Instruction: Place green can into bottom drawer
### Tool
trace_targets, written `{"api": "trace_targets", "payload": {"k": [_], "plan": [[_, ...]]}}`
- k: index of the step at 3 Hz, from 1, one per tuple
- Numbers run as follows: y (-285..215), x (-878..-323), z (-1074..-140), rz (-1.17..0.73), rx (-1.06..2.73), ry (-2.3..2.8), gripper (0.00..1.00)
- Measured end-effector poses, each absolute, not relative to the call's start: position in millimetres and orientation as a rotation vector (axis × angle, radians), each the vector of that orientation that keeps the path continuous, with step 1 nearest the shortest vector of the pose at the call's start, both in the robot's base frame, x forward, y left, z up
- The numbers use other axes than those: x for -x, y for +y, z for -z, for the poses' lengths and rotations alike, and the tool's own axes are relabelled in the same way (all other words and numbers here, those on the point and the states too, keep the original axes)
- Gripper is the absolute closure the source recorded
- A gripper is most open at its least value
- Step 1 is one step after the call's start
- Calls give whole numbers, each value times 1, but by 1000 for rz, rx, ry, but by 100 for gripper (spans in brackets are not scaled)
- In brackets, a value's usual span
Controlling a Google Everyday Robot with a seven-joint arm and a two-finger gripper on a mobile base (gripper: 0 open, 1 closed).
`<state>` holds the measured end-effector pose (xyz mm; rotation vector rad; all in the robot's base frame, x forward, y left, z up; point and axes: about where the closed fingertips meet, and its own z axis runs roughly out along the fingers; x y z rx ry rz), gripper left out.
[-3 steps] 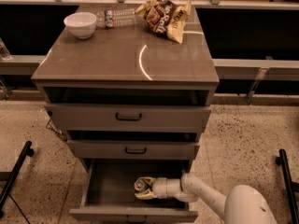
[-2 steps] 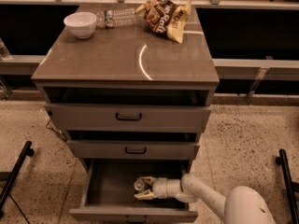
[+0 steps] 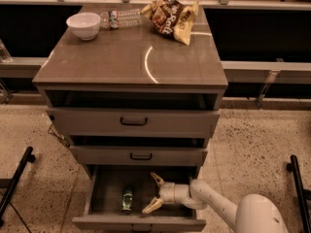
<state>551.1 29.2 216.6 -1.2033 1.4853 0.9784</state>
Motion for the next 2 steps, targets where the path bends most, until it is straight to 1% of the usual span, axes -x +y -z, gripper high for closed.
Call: {"api": "trace_targets", "payload": {"k": [1,2], "plan": [[11,-552,-227,-994,1135,1514,0],[11,-552,-227,-995,1132,1515,0]]}}
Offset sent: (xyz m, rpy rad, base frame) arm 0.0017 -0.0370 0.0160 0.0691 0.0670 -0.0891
